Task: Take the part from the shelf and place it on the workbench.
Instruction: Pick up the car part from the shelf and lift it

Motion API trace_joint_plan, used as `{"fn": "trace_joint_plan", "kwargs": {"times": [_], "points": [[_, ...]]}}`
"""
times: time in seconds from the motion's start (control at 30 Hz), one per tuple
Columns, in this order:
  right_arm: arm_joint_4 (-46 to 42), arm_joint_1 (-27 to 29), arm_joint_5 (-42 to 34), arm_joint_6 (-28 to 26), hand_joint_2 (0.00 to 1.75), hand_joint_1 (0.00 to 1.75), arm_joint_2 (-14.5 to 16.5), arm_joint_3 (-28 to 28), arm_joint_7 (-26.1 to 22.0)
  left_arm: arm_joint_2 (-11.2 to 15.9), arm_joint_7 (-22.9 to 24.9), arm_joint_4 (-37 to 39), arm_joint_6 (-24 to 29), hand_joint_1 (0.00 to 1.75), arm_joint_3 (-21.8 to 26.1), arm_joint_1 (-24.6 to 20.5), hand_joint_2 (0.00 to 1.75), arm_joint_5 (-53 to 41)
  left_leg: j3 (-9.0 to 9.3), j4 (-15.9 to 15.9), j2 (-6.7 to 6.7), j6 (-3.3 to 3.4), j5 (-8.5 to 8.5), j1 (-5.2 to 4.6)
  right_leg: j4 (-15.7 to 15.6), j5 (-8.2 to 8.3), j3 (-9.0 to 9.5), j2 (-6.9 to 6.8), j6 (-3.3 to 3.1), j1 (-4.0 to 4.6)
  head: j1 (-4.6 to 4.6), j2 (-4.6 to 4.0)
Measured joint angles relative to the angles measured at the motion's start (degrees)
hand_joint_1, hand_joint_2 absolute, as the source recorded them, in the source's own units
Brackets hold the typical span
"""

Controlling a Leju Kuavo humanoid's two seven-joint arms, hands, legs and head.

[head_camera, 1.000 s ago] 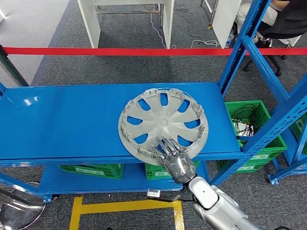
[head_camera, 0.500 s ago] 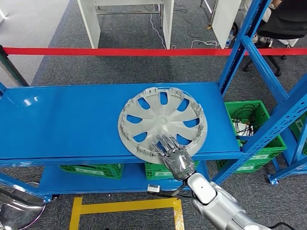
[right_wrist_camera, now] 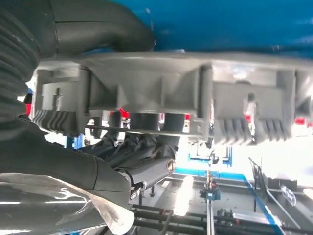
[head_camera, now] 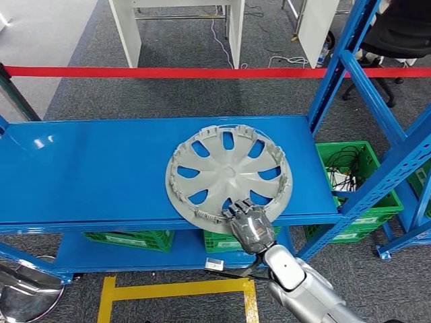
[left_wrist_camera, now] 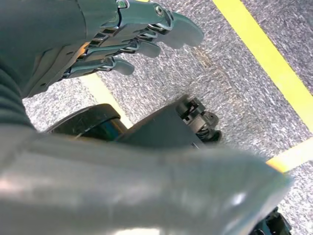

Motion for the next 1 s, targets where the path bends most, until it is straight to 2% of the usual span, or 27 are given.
{"fn": "trace_joint_plan", "kwargs": {"times": [0.27, 0.47, 0.67, 1.0], "points": [[-9.71, 4.22, 0.79, -0.08, 1.75, 1.75, 0.33, -1.63, -2.45, -0.27, -0.67, 0.00, 1.24, 0.00, 0.01, 0.13, 1.75, 1.10, -0.01, -0.01, 0.00, 0.00, 0.00, 0.00, 0.00, -0.01, -0.02, -0.01, 0.01, 0.00, -0.01, 0.01], [-21.51, 8.23, 1.99, -0.08, 1.75, 1.75, 1.28, -3.00, -6.35, -0.87, -0.69, 0.00, 1.93, 0.00, 0.02, 0.33, 1.75, 1.52, -0.03, -0.01, 0.00, 0.00, -0.01, 0.00, 0.00, -0.01, -0.02, 0.00, 0.01, 0.00, 0.00, 0.01], [-30.47, 9.48, 3.72, -0.05, 1.75, 1.75, 1.52, -1.86, -5.78, -0.91, -0.78, 0.00, 1.64, 0.00, 0.02, 0.34, 1.75, 1.50, -0.03, -0.01, 0.00, 0.00, 0.00, 0.00, 0.00, -0.02, -0.03, -0.01, 0.01, 0.00, -0.01, 0.02], [-36.02, 9.47, 4.10, -0.03, 1.75, 1.75, 1.49, 0.96, -4.74, -0.93, -0.79, 0.00, 1.53, 0.00, 0.02, 0.34, 1.75, 1.43, -0.03, -0.01, 0.00, 0.00, 0.00, 0.00, 0.00, -0.01, -0.02, -0.01, 0.01, 0.00, -0.01, 0.01]]}}
